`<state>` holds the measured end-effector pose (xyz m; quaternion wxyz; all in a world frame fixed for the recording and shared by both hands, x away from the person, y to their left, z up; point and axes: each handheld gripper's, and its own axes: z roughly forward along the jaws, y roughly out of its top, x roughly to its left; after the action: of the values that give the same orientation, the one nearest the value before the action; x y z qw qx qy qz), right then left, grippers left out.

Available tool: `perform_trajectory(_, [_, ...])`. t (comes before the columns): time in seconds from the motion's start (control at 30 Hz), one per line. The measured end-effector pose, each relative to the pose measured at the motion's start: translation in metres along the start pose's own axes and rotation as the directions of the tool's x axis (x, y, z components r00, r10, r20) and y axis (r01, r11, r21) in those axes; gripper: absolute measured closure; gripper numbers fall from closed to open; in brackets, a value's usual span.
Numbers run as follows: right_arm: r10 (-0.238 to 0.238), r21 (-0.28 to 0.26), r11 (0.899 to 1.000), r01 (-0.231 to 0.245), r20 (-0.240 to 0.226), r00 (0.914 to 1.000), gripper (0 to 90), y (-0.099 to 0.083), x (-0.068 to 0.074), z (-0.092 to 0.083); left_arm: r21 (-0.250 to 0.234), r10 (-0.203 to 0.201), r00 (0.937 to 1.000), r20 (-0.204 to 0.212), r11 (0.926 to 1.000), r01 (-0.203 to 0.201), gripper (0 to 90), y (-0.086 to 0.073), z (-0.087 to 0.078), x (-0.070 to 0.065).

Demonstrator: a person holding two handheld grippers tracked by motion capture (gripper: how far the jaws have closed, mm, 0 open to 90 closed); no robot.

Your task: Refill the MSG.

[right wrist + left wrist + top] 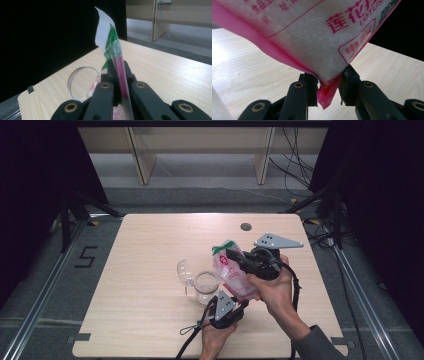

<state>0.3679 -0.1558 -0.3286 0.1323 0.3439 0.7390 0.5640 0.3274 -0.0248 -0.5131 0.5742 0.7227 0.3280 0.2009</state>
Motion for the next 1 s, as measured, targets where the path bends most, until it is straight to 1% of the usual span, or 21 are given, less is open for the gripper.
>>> perform_trajectory(0.03, [-0.005, -0.004, 1.000, 0.005, 0.007, 1.0000, 90.0, 0.000, 0.000, 0.001, -0.004, 0.011, 0.9999, 0.003, 0.9999, -0.011, 70.9, 0.001, 0.002, 0.002])
perform_trajectory(0.07, [-0.015, -0.006, 1.000, 0.015, 0.020, 0.9997, 90.0, 0.001, -0.001, 0.002, -0.015, -0.003, 1.0000, 0.001, 0.9999, 0.003, 70.9, 0.001, 0.003, 0.001])
perform_trajectory(0.13, [0.002, -0.003, 1.000, -0.002, 0.006, 1.0000, 90.0, 0.002, -0.001, 0.004, -0.016, 0.009, 0.9999, -0.006, 0.9998, -0.010, 70.9, 0.002, 0.004, 0.001])
perform_trajectory(0.17, [0.029, -0.001, 1.000, -0.029, 0.007, 0.9996, 90.0, 0.002, 0.000, 0.004, -0.023, 0.008, 0.9998, -0.015, 0.9997, -0.009, 70.8, 0.003, 0.006, 0.001])
perform_trajectory(0.2, [-0.020, -0.017, 1.000, 0.021, 0.022, 0.9995, 90.0, 0.003, -0.003, 0.005, -0.024, 0.011, 0.9998, -0.019, 0.9996, -0.011, 70.8, 0.004, 0.007, 0.001])
perform_trajectory(0.23, [0.009, -0.007, 1.000, -0.009, 0.009, 0.9999, 90.0, 0.004, -0.001, 0.006, -0.027, 0.013, 0.9996, -0.025, 0.9995, -0.014, 70.9, 0.004, 0.008, 0.002])
perform_trajectory(0.4, [-0.003, -0.006, 1.000, 0.003, 0.013, 0.9999, 90.0, 0.004, -0.002, 0.010, -0.047, -0.016, 0.9998, -0.012, 0.9988, 0.016, 70.9, 0.003, 0.013, 0.000])
perform_trajectory(0.43, [0.018, 0.009, 1.000, -0.018, 0.023, 0.9996, 90.0, 0.004, -0.001, 0.010, -0.045, -0.015, 0.9998, -0.010, 0.9989, 0.014, 70.9, 0.002, 0.014, 0.000])
perform_trajectory(0.47, [-0.016, -0.004, 1.000, 0.016, 0.022, 0.9996, 90.0, 0.004, -0.003, 0.013, -0.049, -0.021, 0.9998, -0.004, 0.9986, 0.021, 71.0, 0.001, 0.014, -0.001])
perform_trajectory(0.5, [-0.014, 0.006, 1.000, 0.014, 0.030, 0.9995, 90.0, 0.004, -0.003, 0.014, -0.056, -0.026, 0.9996, -0.008, 0.9981, 0.025, 71.0, 0.001, 0.015, -0.001])
perform_trajectory(0.57, [-0.006, 0.019, 1.000, 0.005, 0.026, 0.9996, 90.0, 0.003, -0.003, 0.015, -0.045, -0.023, 0.9997, -0.002, 0.9988, 0.022, 71.0, 0.000, 0.015, -0.001])
perform_trajectory(0.6, [-0.030, 0.013, 0.999, 0.029, 0.043, 0.9986, 90.0, 0.003, -0.004, 0.016, -0.046, -0.026, 0.9997, 0.000, 0.9986, 0.026, 71.0, 0.000, 0.016, -0.001])
perform_trajectory(0.63, [0.005, 0.024, 1.000, -0.006, 0.026, 0.9997, 90.0, 0.003, -0.002, 0.017, -0.047, -0.027, 0.9996, -0.004, 0.9985, 0.027, 71.0, -0.001, 0.016, -0.001])
perform_trajectory(0.7, [-0.002, 0.025, 1.000, 0.001, 0.029, 0.9996, 90.0, 0.002, -0.002, 0.019, -0.053, -0.030, 0.9996, -0.005, 0.9981, 0.029, 71.1, -0.001, 0.017, -0.001])
perform_trajectory(0.73, [-0.015, 0.029, 0.999, 0.014, 0.039, 0.9991, 90.0, 0.003, -0.002, 0.020, -0.043, -0.031, 0.9995, 0.006, 0.9986, 0.031, 71.1, -0.001, 0.016, 0.000])
perform_trajectory(0.77, [-0.013, 0.035, 0.999, 0.012, 0.020, 0.9997, 90.0, 0.003, 0.000, 0.023, -0.054, -0.041, 0.9992, 0.005, 0.9977, 0.041, 71.1, -0.001, 0.017, 0.000])
perform_trajectory(0.87, [-0.005, 0.035, 0.999, 0.004, 0.023, 0.9997, 90.0, 0.004, 0.003, 0.026, -0.052, -0.042, 0.9991, -0.002, 0.9978, 0.042, 71.0, 0.000, 0.016, 0.003])
perform_trajectory(0.9, [-0.005, 0.035, 0.999, 0.004, 0.023, 0.9997, 90.0, 0.004, 0.003, 0.026, -0.062, -0.047, 0.9989, 0.000, 0.9970, 0.047, 71.0, 0.001, 0.017, 0.004])
perform_trajectory(0.93, [-0.038, 0.034, 0.999, 0.037, 0.026, 0.9989, 90.0, 0.005, 0.002, 0.027, -0.066, -0.050, 0.9988, 0.001, 0.9966, 0.050, 71.0, 0.002, 0.017, 0.004])
perform_trajectory(0.97, [-0.024, 0.043, 0.999, 0.023, 0.013, 0.9996, 90.0, 0.007, 0.005, 0.029, -0.064, -0.046, 0.9989, -0.004, 0.9969, 0.045, 71.0, 0.003, 0.016, 0.004])
perform_trajectory(1.0, [-0.024, 0.043, 0.999, 0.023, 0.013, 0.9996, 90.0, 0.007, 0.005, 0.029, -0.064, -0.046, 0.9989, -0.004, 0.9969, 0.045, 71.0, 0.003, 0.016, 0.004])
